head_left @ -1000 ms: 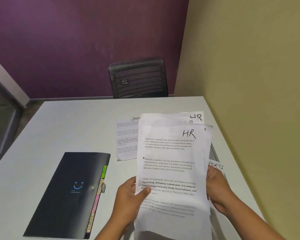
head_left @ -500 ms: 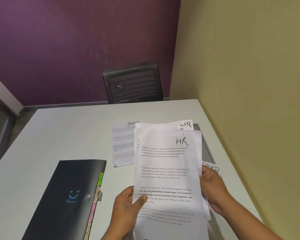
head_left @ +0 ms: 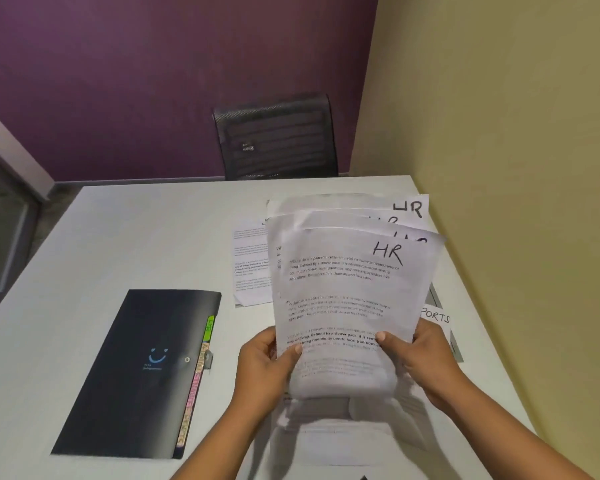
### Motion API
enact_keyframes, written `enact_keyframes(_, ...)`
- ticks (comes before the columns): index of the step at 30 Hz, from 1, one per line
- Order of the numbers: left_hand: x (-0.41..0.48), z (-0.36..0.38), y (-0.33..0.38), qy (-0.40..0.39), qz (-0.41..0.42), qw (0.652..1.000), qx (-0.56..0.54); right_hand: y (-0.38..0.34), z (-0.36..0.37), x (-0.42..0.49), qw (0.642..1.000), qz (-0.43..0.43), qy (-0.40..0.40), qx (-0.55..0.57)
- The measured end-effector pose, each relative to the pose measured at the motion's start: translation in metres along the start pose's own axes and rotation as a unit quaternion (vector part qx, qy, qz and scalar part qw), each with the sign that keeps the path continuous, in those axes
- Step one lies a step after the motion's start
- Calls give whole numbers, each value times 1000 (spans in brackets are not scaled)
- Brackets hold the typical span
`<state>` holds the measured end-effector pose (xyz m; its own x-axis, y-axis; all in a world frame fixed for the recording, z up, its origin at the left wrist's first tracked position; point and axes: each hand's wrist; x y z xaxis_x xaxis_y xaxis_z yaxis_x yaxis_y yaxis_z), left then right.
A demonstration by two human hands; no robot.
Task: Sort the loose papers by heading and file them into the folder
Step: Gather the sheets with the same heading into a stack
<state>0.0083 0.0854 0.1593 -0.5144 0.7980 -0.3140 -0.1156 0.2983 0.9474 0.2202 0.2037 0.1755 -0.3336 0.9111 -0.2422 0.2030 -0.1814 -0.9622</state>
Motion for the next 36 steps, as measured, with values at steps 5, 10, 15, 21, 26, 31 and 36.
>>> enact_keyframes(5,11,4,2,17,29,999,4,1,9,6,999,-23,23,-33)
enact_keyframes(10,16,7,-3,7,68,997,21,7,13,5,998,-25,14,-51)
enact_keyframes(15,18,9,-12,-15,73,996,49,11,12,7,999,-16,4,-49)
enact_keyframes(21,16,6,-2,-24,62,998,12,9,5,8,998,-30,9,-59)
enact_keyframes(26,20,-1,17,-37,76,996,-17,-1,0,12,998,-33,60,3)
enact_keyframes(31,16,-19,2,-123,40,975,179,-11,-7,24,982,44,70,170)
enact_keyframes(36,-1,-18,-5,-30,9,996,79,-8,3,15,997,50,16,60)
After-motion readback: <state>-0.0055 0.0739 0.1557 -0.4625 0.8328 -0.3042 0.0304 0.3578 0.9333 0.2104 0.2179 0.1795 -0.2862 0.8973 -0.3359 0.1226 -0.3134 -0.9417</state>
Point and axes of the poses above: each hand's wrist, its own x-axis towards the middle knuckle, its own z-axis out of the palm, y = z × x, and after that the axes turned 2 degrees about -z, right-handed
